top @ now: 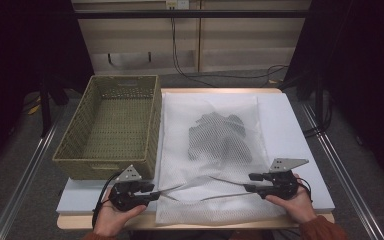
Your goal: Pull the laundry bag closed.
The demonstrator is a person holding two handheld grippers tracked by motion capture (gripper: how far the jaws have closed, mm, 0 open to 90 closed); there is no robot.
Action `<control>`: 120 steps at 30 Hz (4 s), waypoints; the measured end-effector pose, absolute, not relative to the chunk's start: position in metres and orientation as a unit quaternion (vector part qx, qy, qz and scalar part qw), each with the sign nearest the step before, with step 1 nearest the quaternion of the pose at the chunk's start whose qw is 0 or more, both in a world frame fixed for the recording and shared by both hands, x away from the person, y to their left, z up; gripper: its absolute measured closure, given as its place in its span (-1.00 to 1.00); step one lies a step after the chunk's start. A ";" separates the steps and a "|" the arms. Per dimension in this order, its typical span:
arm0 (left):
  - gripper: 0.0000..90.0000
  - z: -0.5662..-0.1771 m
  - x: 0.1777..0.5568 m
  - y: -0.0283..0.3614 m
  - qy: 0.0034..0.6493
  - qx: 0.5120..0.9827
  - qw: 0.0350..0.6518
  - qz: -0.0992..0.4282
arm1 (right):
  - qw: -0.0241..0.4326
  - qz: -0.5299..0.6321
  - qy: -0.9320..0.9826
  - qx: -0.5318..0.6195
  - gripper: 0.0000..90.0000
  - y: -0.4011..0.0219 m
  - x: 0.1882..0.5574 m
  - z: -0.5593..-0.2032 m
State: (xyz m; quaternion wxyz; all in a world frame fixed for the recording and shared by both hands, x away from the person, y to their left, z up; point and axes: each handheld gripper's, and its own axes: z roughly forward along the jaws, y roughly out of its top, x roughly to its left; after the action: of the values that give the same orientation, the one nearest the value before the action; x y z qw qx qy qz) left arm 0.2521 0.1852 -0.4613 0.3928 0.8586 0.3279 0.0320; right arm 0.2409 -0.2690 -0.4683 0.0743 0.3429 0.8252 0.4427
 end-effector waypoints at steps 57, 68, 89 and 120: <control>1.00 -0.468 0.245 0.164 0.297 0.894 0.335 0.030 | 0.002 0.464 0.852 0.243 0.35 -0.164 0.277 -0.453; 1.00 -0.458 0.240 0.174 0.302 0.877 0.372 0.036 | -0.050 0.454 0.865 0.206 0.53 -0.117 0.283 -0.458; 1.00 -0.440 0.234 0.180 0.287 0.861 0.417 0.047 | -0.123 0.432 0.873 0.190 0.51 -0.067 0.289 -0.476; 1.00 -0.448 0.232 0.173 0.267 0.878 0.394 0.048 | -0.157 0.451 0.856 0.199 0.89 -0.058 0.293 -0.474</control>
State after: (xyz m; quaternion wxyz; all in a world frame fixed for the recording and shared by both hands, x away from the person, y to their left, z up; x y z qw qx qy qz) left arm 0.2324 0.1734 -0.4475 0.3938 0.8784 0.2666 0.0479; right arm 0.2928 -0.0584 -0.4740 -0.1571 0.1995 0.8556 0.4512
